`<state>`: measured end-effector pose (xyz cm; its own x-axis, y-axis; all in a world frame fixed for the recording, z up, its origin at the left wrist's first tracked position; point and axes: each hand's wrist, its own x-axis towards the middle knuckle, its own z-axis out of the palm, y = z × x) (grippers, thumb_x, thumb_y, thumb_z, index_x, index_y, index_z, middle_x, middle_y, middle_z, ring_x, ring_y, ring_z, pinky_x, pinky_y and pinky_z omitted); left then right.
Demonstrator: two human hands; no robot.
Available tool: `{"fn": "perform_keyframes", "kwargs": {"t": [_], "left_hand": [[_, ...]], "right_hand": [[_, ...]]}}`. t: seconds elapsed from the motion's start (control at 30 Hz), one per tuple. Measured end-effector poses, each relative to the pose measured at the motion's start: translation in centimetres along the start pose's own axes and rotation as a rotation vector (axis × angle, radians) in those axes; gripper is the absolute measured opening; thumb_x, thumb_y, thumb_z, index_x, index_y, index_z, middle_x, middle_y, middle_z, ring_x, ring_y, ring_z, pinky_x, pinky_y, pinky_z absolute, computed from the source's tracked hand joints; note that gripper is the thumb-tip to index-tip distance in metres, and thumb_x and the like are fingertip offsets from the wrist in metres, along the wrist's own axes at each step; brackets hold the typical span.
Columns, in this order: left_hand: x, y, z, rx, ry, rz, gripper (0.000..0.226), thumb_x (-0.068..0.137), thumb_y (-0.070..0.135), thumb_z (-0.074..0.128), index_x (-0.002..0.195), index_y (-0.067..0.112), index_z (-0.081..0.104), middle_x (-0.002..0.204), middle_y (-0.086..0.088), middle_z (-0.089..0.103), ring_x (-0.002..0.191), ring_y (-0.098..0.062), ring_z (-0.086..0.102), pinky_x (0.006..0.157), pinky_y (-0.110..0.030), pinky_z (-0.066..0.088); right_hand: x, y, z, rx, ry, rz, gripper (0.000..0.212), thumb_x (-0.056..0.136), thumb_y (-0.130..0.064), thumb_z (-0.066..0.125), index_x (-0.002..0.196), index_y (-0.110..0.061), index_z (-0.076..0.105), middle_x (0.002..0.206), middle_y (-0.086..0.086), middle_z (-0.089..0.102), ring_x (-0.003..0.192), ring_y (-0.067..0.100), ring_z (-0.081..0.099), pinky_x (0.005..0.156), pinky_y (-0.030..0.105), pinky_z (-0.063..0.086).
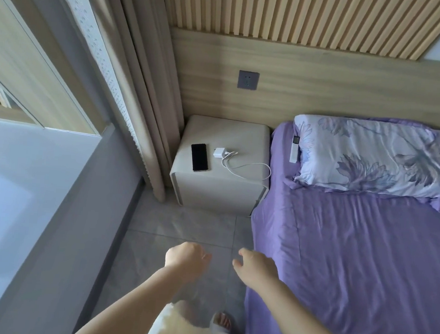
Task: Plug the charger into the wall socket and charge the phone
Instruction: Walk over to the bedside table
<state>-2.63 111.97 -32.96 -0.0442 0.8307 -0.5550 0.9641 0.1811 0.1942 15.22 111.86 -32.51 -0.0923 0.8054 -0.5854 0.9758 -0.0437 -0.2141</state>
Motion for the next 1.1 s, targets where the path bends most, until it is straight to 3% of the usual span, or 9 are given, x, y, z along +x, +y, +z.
{"fn": "perform_keyframes", "kwargs": {"t": [0.33,0.73,1.1], "left_hand": [[7.3,0.4,-4.1,0.027,-0.056,0.050,0.039,0.086,0.046,0.040,0.099,0.022,0.068,0.103,0.000,0.070,0.094,-0.024,0.064,0.067,-0.025,0.041],[19.7,-2.0,-11.4,0.090,-0.096,0.151,0.043,0.090,0.052,0.039,0.106,0.022,0.066,0.110,0.001,0.068,0.101,-0.022,0.062,0.074,-0.027,0.044],[27.4,0.5,-14.6,0.035,-0.093,0.120,0.041,0.088,0.052,0.041,0.102,0.022,0.065,0.106,0.000,0.069,0.097,-0.023,0.063,0.071,-0.028,0.044]], "right_hand": [[6.9,-1.1,-3.7,0.018,0.000,0.049,0.043,0.095,-0.039,0.035,0.123,-0.012,0.052,0.118,0.009,0.065,0.110,0.031,0.059,0.091,0.038,0.042],[16.4,-5.5,-9.3,0.062,0.065,0.152,0.041,0.093,-0.038,0.037,0.121,-0.012,0.055,0.119,0.009,0.065,0.112,0.030,0.057,0.089,0.036,0.042],[24.6,-5.2,-15.2,0.059,0.048,0.136,0.040,0.093,-0.038,0.039,0.119,-0.011,0.055,0.120,0.010,0.064,0.113,0.031,0.057,0.090,0.037,0.043]]}}
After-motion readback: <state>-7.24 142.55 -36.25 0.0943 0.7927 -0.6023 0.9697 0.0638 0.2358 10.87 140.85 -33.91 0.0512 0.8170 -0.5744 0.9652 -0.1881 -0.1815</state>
